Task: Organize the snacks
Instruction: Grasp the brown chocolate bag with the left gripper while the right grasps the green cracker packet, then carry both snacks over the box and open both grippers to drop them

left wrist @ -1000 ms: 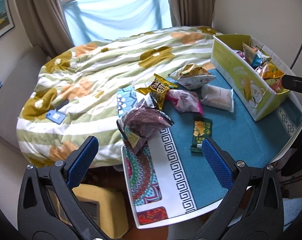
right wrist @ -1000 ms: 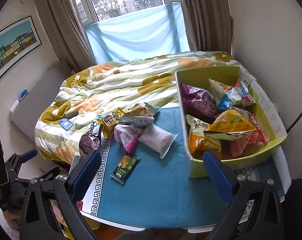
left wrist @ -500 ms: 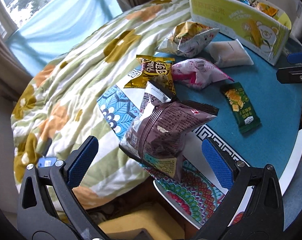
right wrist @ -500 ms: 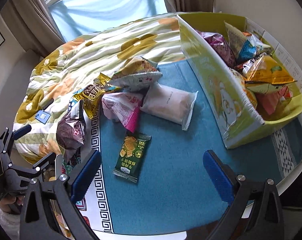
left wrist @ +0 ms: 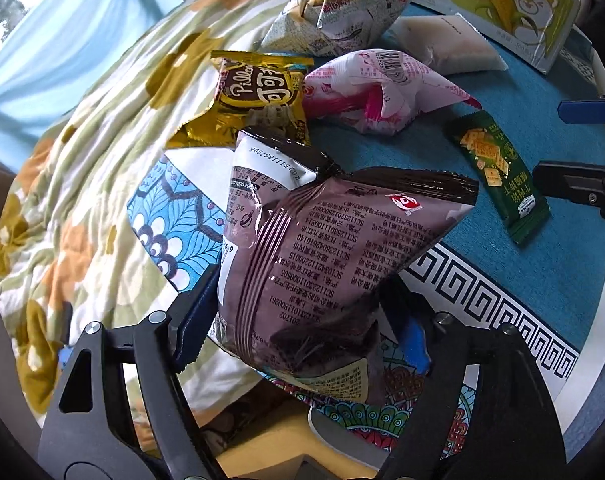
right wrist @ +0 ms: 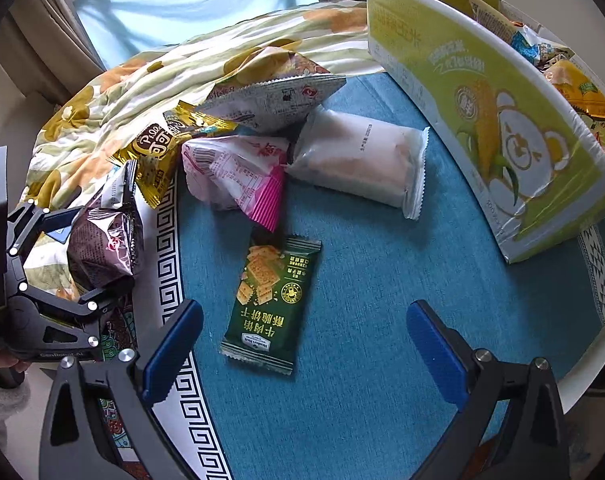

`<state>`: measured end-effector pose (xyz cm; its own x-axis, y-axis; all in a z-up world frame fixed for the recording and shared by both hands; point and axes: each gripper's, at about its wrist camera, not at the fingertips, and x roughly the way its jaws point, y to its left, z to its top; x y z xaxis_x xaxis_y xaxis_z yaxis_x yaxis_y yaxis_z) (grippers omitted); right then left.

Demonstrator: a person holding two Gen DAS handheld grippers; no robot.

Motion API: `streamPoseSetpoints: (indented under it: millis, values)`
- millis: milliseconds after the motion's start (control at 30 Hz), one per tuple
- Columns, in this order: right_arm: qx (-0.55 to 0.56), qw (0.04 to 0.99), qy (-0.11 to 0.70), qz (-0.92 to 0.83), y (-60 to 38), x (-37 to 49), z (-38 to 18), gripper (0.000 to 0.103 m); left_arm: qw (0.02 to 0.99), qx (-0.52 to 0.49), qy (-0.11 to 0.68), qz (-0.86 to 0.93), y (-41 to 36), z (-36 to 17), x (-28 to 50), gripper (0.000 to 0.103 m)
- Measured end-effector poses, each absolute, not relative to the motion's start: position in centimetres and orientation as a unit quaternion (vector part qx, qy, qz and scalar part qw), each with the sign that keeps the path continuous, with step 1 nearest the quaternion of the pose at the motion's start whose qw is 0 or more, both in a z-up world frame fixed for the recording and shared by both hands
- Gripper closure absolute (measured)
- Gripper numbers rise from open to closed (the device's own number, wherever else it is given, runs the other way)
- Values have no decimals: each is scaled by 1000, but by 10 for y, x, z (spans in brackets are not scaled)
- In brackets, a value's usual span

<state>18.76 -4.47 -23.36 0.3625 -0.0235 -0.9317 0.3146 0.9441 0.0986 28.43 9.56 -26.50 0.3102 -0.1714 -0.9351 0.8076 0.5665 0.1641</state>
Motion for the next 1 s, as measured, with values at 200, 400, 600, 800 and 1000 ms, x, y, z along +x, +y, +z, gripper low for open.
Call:
streamPoseSetpoints:
  millis: [200, 400, 600, 800, 1000]
  values:
    - [124, 813, 558, -109, -32, 192, -252, 2, 737, 321, 490, -338, 97, -260, 280, 37]
    - [109, 810, 566, -108, -26, 199, -261, 17, 744, 299, 501, -327, 100, -258, 272, 40]
    - [87, 807, 574, -110, -20, 208, -267, 29, 755, 276, 507, -312, 102, -256, 268, 43]
    - [55, 812, 570, -108, -13, 210, -267, 49, 758, 268, 507, -311, 99, -255, 261, 46]
    - [59, 813, 571, -100, -10, 211, -267, 61, 761, 260, 507, -312, 100, -249, 255, 47]
